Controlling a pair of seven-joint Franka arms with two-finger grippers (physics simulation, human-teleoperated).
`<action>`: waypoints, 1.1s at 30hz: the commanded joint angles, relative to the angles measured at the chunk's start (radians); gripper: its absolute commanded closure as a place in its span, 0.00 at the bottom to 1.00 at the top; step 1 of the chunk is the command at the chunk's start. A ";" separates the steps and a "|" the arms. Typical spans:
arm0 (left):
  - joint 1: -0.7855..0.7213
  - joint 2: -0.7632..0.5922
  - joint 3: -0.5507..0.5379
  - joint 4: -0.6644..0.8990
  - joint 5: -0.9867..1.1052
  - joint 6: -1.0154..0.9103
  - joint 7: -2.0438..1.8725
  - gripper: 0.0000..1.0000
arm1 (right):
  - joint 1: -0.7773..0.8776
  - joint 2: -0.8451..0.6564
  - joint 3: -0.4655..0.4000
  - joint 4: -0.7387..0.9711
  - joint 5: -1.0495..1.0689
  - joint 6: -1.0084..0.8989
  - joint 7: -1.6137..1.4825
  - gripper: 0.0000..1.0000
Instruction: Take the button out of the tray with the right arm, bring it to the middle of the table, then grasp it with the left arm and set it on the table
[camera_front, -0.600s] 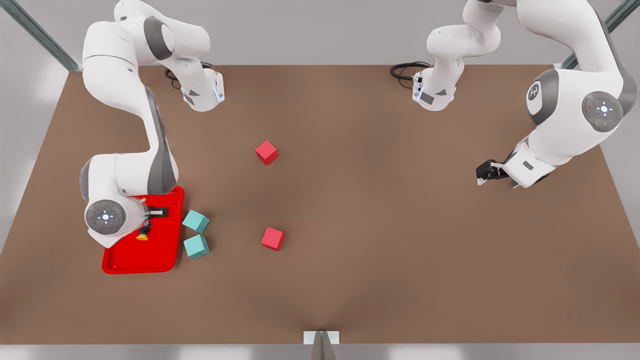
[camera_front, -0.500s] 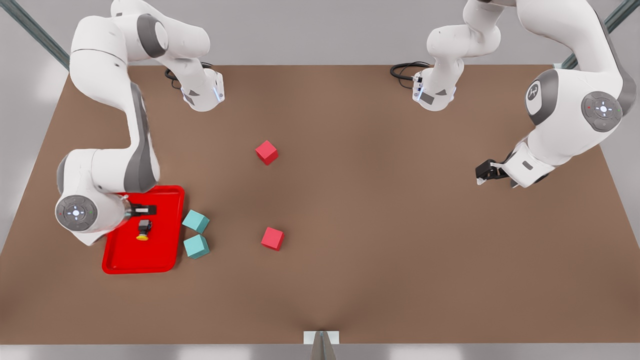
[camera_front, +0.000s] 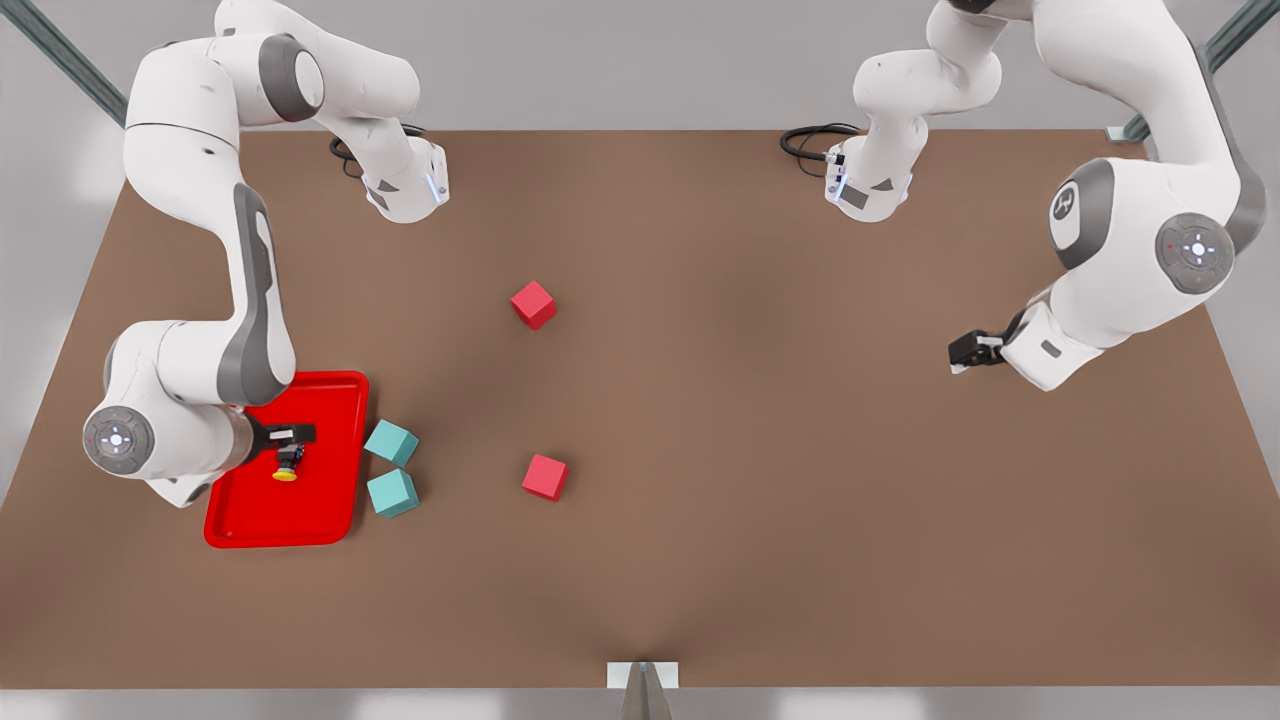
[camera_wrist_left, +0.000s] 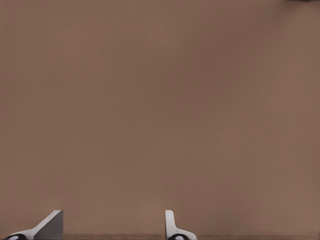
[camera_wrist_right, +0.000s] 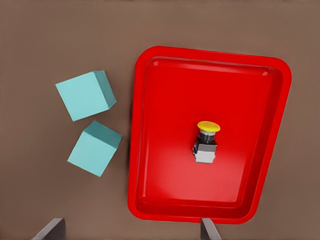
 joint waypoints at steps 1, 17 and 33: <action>0.002 0.022 0.000 0.002 0.002 0.014 -0.062 0.00 | 0.004 0.021 0.000 0.009 0.011 0.016 -0.097 0.00; 0.005 0.016 -0.004 0.009 0.000 0.001 -0.062 0.00 | -0.008 0.056 -0.026 -0.017 0.040 -0.032 0.007 0.00; -0.049 0.022 -0.028 0.080 -0.003 -0.116 -0.065 0.00 | -0.378 0.182 0.186 -0.239 -0.006 0.574 -0.170 0.00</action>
